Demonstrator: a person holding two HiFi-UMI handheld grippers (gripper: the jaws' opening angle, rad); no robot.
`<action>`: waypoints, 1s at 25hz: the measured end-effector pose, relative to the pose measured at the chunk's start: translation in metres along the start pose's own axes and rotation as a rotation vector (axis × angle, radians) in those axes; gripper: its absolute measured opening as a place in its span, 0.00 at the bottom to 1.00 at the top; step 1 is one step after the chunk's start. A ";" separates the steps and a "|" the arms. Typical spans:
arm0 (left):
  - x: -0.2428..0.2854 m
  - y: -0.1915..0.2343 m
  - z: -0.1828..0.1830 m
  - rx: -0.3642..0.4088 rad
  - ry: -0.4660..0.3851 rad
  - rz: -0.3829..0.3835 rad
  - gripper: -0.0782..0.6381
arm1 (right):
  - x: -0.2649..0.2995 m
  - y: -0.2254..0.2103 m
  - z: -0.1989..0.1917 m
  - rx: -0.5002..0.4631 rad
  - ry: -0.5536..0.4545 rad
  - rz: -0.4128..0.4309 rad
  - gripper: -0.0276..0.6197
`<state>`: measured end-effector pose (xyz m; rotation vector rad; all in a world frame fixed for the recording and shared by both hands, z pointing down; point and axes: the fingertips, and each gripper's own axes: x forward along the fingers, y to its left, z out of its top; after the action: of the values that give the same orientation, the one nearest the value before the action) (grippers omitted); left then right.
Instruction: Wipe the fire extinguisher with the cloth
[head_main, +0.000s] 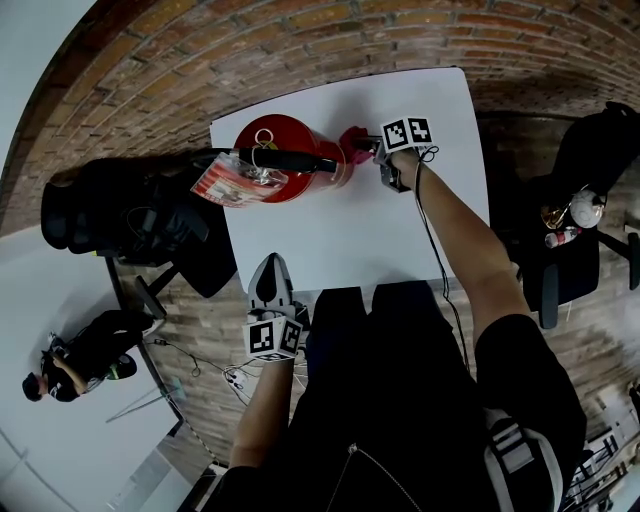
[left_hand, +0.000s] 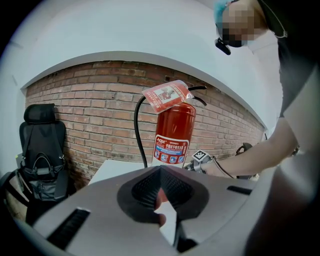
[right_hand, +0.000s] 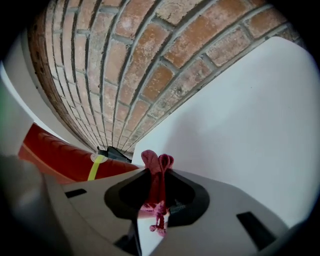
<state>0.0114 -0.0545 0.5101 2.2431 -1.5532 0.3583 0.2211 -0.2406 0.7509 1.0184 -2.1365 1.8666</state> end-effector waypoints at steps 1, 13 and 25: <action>0.000 0.001 -0.001 0.000 0.001 0.000 0.15 | 0.002 -0.003 -0.001 0.002 -0.006 -0.009 0.20; -0.004 0.020 -0.001 -0.005 0.005 0.006 0.15 | 0.012 -0.031 -0.015 0.005 -0.079 -0.117 0.20; -0.017 0.031 0.005 -0.009 -0.028 -0.033 0.15 | -0.042 -0.001 -0.018 -0.073 -0.229 -0.143 0.20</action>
<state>-0.0234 -0.0516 0.5039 2.2730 -1.5270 0.3109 0.2478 -0.2071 0.7340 1.3879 -2.1654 1.6659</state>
